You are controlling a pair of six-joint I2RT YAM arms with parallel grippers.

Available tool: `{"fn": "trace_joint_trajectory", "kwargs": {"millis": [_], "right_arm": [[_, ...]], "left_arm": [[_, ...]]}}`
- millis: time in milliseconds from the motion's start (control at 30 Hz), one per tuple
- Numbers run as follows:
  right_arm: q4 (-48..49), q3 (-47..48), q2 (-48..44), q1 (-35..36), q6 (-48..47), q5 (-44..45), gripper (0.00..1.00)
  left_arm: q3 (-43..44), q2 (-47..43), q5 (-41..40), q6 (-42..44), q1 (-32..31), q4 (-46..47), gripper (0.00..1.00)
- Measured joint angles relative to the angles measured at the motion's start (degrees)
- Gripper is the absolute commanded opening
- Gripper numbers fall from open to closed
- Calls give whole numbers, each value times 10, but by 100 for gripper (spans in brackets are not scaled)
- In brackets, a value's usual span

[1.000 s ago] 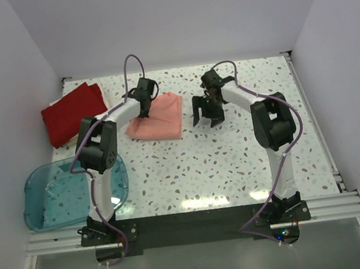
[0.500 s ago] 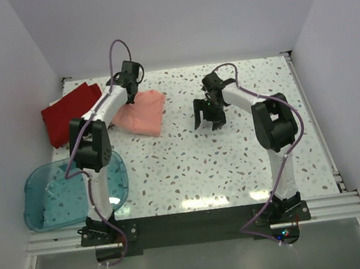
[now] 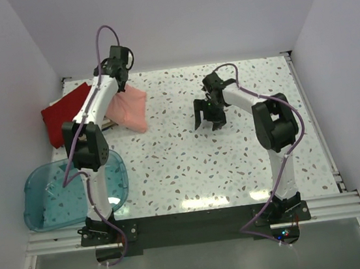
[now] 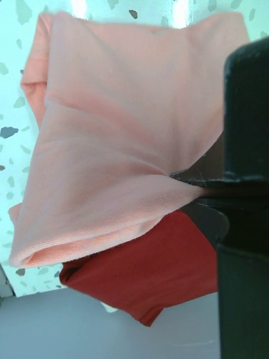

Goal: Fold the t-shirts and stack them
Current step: Neatly place the folded tshirt to the corner

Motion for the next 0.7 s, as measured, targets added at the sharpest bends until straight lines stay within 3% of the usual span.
{"fn": "trace_joint_trajectory", "kwargs": {"millis": [700], "right_arm": [[14,-17,-9,-1,1,-7,81]], "left_arm": [[92,-75,-15,30,45,6,0]]}}
